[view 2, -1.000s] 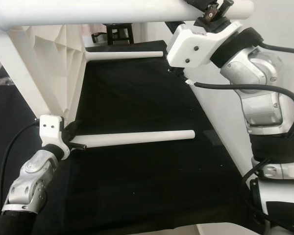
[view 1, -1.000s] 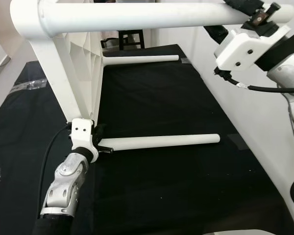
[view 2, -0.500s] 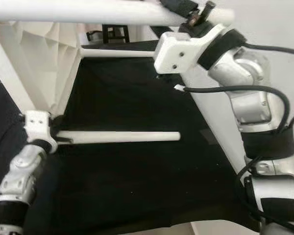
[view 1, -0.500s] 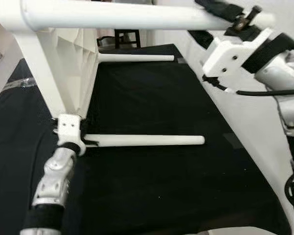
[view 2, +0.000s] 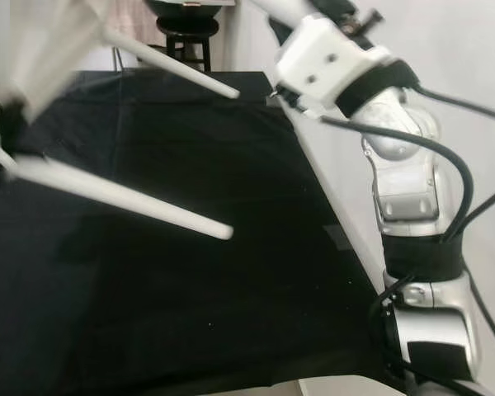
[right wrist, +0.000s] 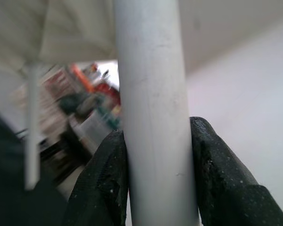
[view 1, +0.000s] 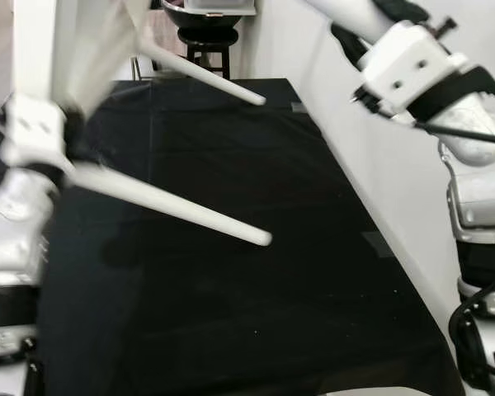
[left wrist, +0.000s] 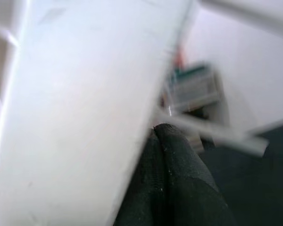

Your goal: Building children table

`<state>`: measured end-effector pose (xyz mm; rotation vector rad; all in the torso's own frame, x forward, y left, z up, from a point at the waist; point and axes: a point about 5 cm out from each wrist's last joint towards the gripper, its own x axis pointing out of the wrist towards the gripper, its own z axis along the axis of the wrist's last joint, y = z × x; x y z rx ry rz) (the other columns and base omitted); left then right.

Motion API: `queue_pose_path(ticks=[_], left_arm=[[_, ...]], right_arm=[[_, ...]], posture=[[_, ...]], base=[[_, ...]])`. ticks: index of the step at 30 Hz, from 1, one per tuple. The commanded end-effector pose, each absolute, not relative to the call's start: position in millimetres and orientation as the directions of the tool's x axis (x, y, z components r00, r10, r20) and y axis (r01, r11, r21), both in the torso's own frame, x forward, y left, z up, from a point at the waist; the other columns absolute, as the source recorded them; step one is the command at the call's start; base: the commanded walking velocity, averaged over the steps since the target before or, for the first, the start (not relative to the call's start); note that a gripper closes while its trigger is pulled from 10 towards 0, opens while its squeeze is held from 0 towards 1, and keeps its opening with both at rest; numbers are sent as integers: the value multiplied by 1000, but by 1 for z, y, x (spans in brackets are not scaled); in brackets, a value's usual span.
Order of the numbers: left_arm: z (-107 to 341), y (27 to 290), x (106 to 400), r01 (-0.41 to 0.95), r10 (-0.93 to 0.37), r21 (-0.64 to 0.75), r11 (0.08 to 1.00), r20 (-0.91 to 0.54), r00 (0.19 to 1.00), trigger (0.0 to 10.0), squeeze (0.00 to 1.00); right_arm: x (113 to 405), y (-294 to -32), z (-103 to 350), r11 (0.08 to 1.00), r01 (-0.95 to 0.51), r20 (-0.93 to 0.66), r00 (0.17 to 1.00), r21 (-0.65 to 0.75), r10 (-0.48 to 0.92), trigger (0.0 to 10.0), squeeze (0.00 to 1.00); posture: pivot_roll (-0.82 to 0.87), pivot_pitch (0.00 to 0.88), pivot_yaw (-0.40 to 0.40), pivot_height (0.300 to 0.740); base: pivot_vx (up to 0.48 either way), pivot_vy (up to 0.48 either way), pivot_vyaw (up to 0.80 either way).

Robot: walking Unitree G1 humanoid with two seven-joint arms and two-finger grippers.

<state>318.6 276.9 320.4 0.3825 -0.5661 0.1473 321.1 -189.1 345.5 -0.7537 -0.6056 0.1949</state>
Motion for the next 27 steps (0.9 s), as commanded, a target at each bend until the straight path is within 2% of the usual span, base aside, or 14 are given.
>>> queue_pose_path(ticks=[1, 2, 4, 6, 8, 11, 14, 15, 16, 19, 24, 25, 26, 27], left_arm=[[328, 316, 305, -374, 177, 252, 893, 567, 805, 10000, 0], [352, 314, 304, -358, 121, 297, 885, 597, 793, 10000, 0], [384, 312, 301, -345, 53, 346, 872, 636, 770, 10000, 0], [395, 311, 299, -344, 33, 359, 868, 649, 760, 10000, 0], [428, 297, 295, -315, -43, 383, 868, 691, 722, 10000, 0], [439, 291, 292, -299, -74, 393, 869, 702, 708, 10000, 0], [442, 284, 293, -272, -105, 405, 873, 700, 706, 10000, 0], [434, 269, 298, -222, -152, 427, 877, 684, 714, 10000, 0], [434, 269, 298, -222, -152, 427, 877, 684, 714, 10000, 0], [406, 245, 308, -105, -215, 427, 898, 636, 741, 10000, 0], [386, 241, 315, -59, -202, 389, 919, 597, 776, 10000, 0], [376, 238, 318, -25, -205, 366, 930, 575, 792, 10000, 0], [376, 238, 318, -25, -205, 366, 930, 575, 792, 10000, 0], [362, 232, 321, 14, -212, 342, 940, 550, 808, 10000, 1000]], right_arm=[[329, -240, 322, 834, 105, 364, 923, -542, 120, 0, 0], [329, -238, 301, 896, 42, 308, 945, -441, 107, 0, 0], [328, -229, 271, 952, -43, 218, 969, -303, 113, 0, 0], [327, -224, 260, 962, -71, 186, 975, -263, 123, 0, 0], [325, -190, 226, 970, -199, 78, 974, -140, 211, 0, 0], [323, -174, 215, 965, -246, 35, 968, -86, 250, 0, 0], [322, -162, 206, 961, -274, -3, 962, -46, 274, 0, 0], [324, -145, 196, 944, -329, -44, 944, -11, 328, 0, 0], [324, -145, 196, 944, -329, -44, 944, -11, 328, 0, 0], [324, -117, 186, 903, -428, -119, 895, 36, 430, 0, 0], [324, -113, 183, 909, -417, -147, 897, 28, 416, 0, 0], [326, -112, 182, 914, -405, -148, 903, 25, 404, 10000, 0], [326, -112, 182, 914, -405, -148, 903, 25, 404, 10000, 0], [327, -110, 184, 911, -411, -122, 903, 35, 412, 10000, 1000]], posture=[[86, 65, -28, 740], [98, 58, -20, 740], [110, 50, -9, 740], [110, 50, -9, 740], [126, 44, 11, 740], [127, 43, 16, 740], [133, 42, 18, 740], [137, 51, 16, 740], [137, 51, 16, 740], [128, 60, 22, 740], [123, 64, 25, 740], [110, 69, 31, 740], [110, 69, 31, 740], [104, 72, 32, 740]], base=[[0, 0, 0], [0, 0, 0], [0, 0, 0], [0, 0, 0], [0, 0, 0], [0, 0, 0], [0, 0, 0], [0, 0, 0], [0, 0, 0], [0, 0, 0], [0, 0, 0], [0, 0, 0], [0, 0, 0], [0, 0, 0]])
